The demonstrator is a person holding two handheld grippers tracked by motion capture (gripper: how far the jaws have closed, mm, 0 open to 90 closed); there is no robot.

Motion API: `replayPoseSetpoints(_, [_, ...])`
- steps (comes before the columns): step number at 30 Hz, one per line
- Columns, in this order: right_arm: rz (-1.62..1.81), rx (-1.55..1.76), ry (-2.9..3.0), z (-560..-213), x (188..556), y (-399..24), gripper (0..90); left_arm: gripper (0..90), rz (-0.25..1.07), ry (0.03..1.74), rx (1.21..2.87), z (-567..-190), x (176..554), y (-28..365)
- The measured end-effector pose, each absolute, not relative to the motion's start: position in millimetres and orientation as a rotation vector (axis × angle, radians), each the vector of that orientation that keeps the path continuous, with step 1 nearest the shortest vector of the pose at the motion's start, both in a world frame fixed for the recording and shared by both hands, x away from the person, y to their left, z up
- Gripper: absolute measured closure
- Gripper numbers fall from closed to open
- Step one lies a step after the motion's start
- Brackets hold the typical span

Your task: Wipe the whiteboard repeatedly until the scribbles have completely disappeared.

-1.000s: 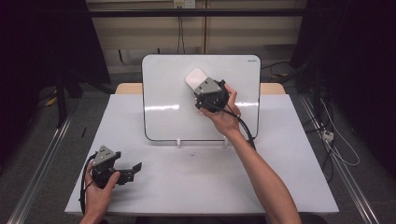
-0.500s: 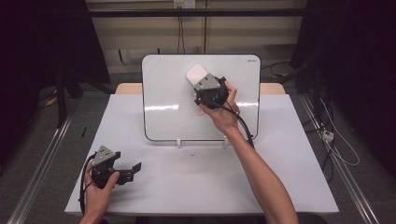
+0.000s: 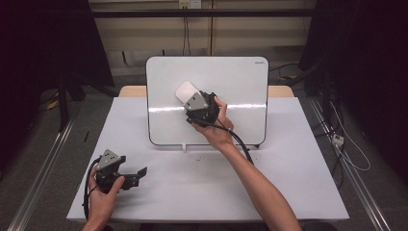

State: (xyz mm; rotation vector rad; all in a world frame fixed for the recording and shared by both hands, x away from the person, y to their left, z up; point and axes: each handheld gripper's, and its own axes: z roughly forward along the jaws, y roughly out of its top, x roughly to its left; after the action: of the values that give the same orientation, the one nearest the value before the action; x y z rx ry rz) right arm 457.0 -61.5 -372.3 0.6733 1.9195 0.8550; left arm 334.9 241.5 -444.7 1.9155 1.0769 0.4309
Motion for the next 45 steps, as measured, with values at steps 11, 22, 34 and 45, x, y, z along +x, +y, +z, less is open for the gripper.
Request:
replayPoseSetpoints(11, [0.86, 0.723, 1.895, -357, 470, -87, 31.7, 5.3, 0.431, 1.086, 1.905, -445, 333, 244])
replayPoseSetpoints(22, [0.873, 0.819, 1.818, -340, 480, -125, 31.7, 5.3, 0.435, 1.095, 1.906, -446, 331, 246])
replayPoseSetpoints(34, [0.865, 0.767, 1.854, -369, 459, -99, 31.6, 5.2, 0.437, 1.092, 1.91, -446, 331, 243])
replayPoseSetpoints(45, [0.843, 0.638, 1.949, -396, 438, -58, 31.7, 5.3, 0.433, 1.081, 1.911, -445, 332, 243])
